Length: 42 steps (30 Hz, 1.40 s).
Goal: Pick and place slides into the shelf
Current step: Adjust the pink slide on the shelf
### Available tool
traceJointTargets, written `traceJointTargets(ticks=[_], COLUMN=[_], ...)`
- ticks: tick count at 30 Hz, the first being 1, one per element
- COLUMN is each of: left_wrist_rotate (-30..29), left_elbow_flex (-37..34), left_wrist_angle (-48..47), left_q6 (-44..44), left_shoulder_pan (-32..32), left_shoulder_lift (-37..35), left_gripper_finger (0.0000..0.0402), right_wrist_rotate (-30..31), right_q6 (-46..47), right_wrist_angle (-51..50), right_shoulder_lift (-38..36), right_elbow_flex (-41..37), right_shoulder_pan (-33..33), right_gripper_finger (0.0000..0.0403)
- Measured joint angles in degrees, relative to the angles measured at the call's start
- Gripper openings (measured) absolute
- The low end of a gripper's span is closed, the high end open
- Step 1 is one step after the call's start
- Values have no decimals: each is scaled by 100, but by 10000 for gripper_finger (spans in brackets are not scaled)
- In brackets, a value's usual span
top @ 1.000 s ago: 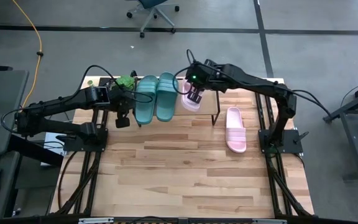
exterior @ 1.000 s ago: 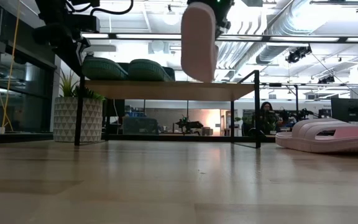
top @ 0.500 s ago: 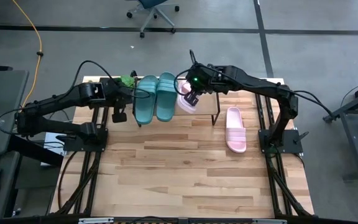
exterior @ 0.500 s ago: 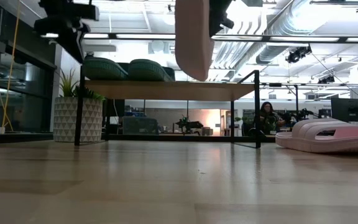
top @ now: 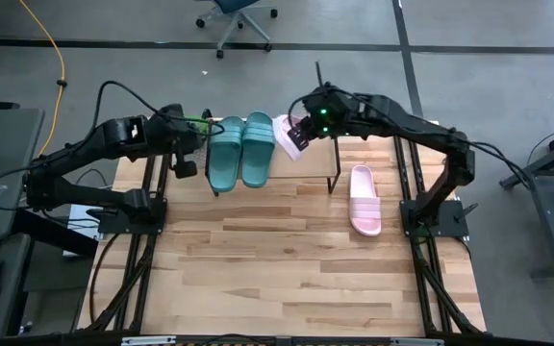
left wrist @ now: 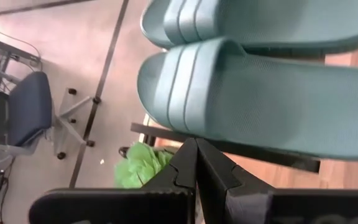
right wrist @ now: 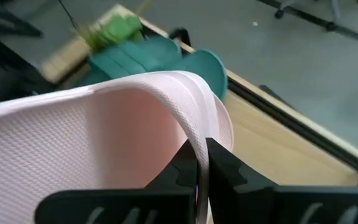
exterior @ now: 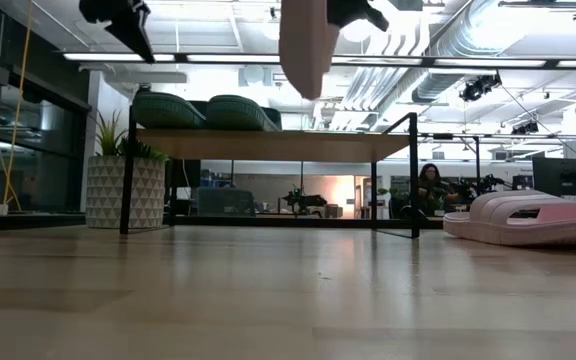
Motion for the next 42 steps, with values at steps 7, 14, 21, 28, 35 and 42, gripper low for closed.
traceJointTargets(ticks=[7, 14, 21, 28, 35, 42], left_wrist_rotate=[23, 175, 388, 693, 754, 839], left_elbow_flex=[68, 68, 68, 68, 68, 68], left_wrist_angle=[290, 511, 755, 785, 768, 699], left_q6=[-2, 45, 209, 210, 210, 345], left_shoulder_pan=[0, 0, 0, 0, 0, 0], left_shoulder_lift=[-2, 0, 0, 0, 0, 0], left_gripper_finger=[0, 0, 0, 0, 0, 0], right_wrist_rotate=[-381, -1086, -1730, -2159, -2788, -3464], right_q6=[1343, 2734, 4327, 6364, 7634, 8186], right_wrist_angle=[290, 739, 1004, 959, -95, -872], right_shoulder_lift=[-421, -695, -711, -711, -676, -676], right_elbow_flex=[0, 0, 0, 0, 9, 9], right_shoulder_pan=[-4, -7, -122, -544, -873, -1142], right_gripper_finger=[0, 0, 0, 0, 0, 0])
